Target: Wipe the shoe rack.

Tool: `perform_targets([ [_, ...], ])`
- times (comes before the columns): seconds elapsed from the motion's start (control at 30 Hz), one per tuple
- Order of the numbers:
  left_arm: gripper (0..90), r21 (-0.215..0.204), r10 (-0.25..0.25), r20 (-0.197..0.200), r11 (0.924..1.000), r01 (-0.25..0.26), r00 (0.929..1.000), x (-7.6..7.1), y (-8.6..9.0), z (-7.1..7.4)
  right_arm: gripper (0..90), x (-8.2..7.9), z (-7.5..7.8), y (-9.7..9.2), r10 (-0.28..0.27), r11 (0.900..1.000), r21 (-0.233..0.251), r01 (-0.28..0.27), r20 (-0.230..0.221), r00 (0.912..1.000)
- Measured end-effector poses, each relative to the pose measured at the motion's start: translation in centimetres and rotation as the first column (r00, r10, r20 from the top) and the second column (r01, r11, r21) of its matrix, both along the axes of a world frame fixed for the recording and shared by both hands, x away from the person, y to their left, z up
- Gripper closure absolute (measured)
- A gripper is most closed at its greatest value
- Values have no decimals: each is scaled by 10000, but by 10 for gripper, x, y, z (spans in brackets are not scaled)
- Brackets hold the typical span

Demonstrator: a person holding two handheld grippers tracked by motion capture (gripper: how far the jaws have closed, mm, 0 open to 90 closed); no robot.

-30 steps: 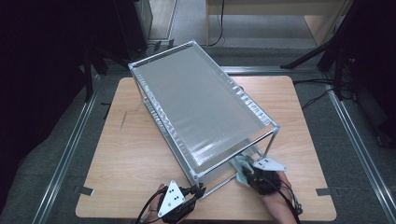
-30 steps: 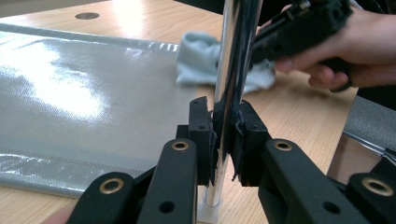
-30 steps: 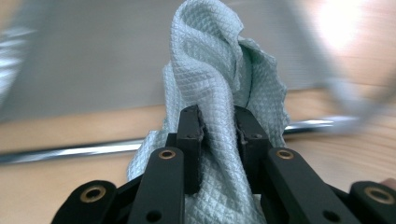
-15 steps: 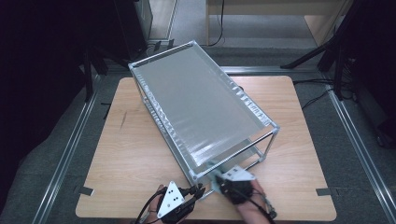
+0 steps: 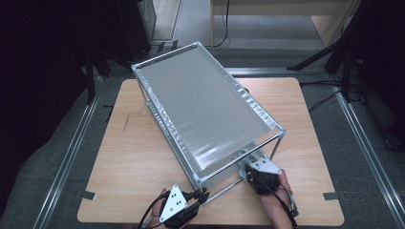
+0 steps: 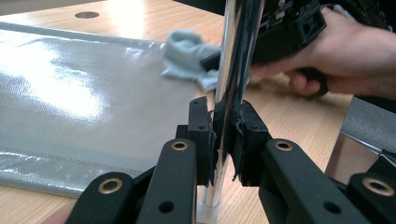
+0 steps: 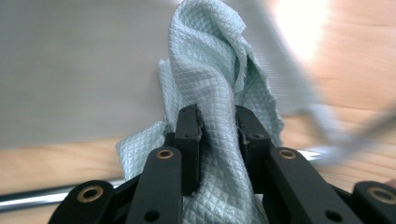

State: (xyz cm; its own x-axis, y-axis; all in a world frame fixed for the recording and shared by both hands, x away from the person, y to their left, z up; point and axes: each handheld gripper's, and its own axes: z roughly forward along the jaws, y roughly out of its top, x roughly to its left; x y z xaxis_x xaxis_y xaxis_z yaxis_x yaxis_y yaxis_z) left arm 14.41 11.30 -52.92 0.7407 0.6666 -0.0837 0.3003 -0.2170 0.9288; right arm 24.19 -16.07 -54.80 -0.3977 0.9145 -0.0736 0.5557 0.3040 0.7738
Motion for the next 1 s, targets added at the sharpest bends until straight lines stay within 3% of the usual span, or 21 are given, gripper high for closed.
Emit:
perform_targets([
  [0.03, 804, -9, 22, -13, 10000, -22, 10000, 1, 0, 0, 752, 1, 3, -10, -417, 9989, -207, 422, 212, 9989],
  [0.1, 803, -22, 20, -22, 10000, -21, 10000, 1, 1, 0, 754, 0, 4, -14, -512, 9986, -143, 515, 235, 9984],
  [0.27, 802, -93, 212, -100, 9997, -213, 9997, 4, 2, 0, 749, -10, 15, -30, 9, 9988, 491, -3, -132, 9999],
  [0.33, 802, -76, 303, -66, 9995, -304, 9995, 6, 3, 0, 749, -14, 18, -38, -92, 9991, 421, 96, -98, 9999],
  [0.37, 802, -56, 473, -66, 9989, -474, 9989, 8, 4, 0, 747, -22, 24, -53, -350, 9993, 104, 349, 90, 9993],
  [0.4, 801, -56, 473, -66, 9989, -474, 9989, 8, 4, 0, 747, -22, 24, -53, -350, 9993, 104, 349, 90, 9993],
  [0.43, 801, -50, 612, -127, 9981, -613, 9980, 10, 6, 0, 746, -26, 29, -72, -809, 9967, -62, 811, 255, 9964],
  [0.47, 800, -50, 612, -127, 9981, -613, 9980, 10, 6, 0, 746, -26, 29, -72, -809, 9967, -62, 811, 255, 9964],
  [0.5, 800, -36, 780, -190, 9969, -781, 9968, 12, 7, 1, 750, -26, 31, -93, -1511, 9885, 55, 1510, 301, 9881],
  [0.53, 799, -36, 780, -190, 9969, -781, 9968, 12, 7, 1, 750, -26, 31, -93, -1511, 9885, 55, 1510, 301, 9881],
  [0.57, 799, 10, 906, -190, 9959, -906, 9957, 14, 9, 1, 753, -25, 30, -109, -2188, 9757, -41, 2190, 345, 9752],
  [0.6, 798, 10, 906, -190, 9959, -906, 9957, 14, 9, 1, 753, -25, 30, -109, -2188, 9757, -41, 2190, 345, 9752],
  [0.7, 798, -8, 1070, -214, 9943, -1071, 9940, 16, 13, 1, 760, -20, 20, -129, -2807, 9596, -148, 2810, 155, 9597],
  [0.73, 798, -8, 1070, -214, 9943, -1071, 9940, 16, 13, 1, 760, -20, 20, -129, -2807, 9596, -148, 2810, 155, 9597],
  [0.8, 798, -70, 1131, -250, 9935, -1133, 9933, 18, 15, 1, 761, -15, 13, -131, -3192, 9456, -646, 3188, 38, 9477],
  [0.83, 798, -82, 1218, -240, 9925, -1221, 9923, 19, 17, 0, 721, -13, 10, -130, -3284, 9415, -807, 3273, 0, 9445],
  [0.87, 798, -82, 1218, -240, 9925, -1221, 9923, 19, 17, 0, 721, -13, 10, -130, -3284, 9415, -807, 3273, 0, 9445],
  [0.9, 798, -112, 1281, -279, 9916, -1285, 9914, 19, 19, 0, 665, -13, 11, -129, -3263, 9429, -691, 3259, 60, 9453],
  [0.93, 798, -89, 1308, -256, 9913, -1311, 9911, 20, 20, 0, 602, -14, 15, -129, -3184, 9470, -398, 3186, 123, 9479],
  [0.97, 798, -88, 1395, -247, 9901, -1398, 9899, 20, 23, 0, 501, -15, 25, -127, -2877, 9576, 227, 2873, 199, 9575],
  [1.0, 798, -88, 1395, -247, 9901, -1398, 9899, 20, 23, 0, 501, -15, 25, -127, -2877, 9576, 227, 2873, 199, 9575],
])
